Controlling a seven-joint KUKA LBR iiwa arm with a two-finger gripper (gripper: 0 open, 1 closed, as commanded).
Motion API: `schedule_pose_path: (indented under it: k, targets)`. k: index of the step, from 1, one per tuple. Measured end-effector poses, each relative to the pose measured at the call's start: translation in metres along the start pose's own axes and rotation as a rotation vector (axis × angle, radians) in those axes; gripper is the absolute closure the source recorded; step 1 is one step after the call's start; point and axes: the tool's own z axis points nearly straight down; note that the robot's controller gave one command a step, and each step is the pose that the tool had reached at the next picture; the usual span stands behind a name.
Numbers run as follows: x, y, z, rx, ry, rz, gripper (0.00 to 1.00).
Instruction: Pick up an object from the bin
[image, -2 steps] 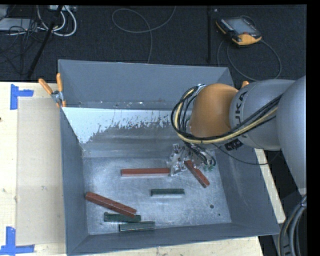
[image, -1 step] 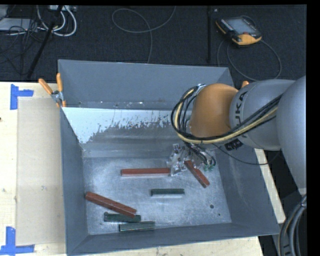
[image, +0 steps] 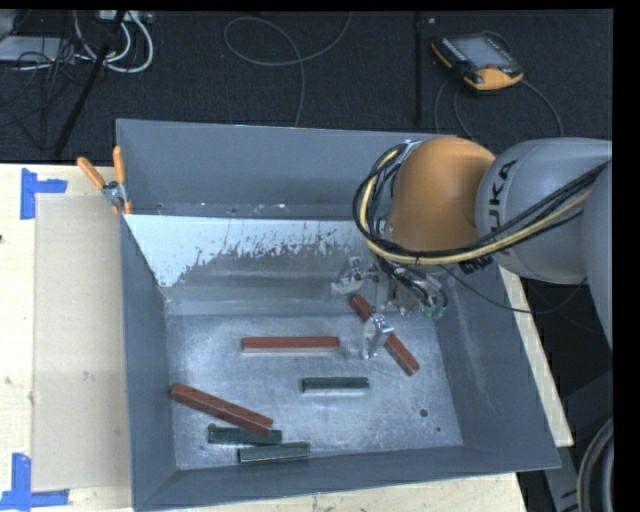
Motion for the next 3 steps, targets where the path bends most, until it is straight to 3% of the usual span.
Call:
schedule_pose_path:
  k: [1,2,3]
  targets:
    - [0.001,0.0,0.001,-0.001,0.002,0.0,0.0]
    - [0.016,0.033,0.038,0.003,-0.011,-0.162,1.0]
    - [0.016,0.033,0.038,0.003,-0.011,-0.162,1.0]
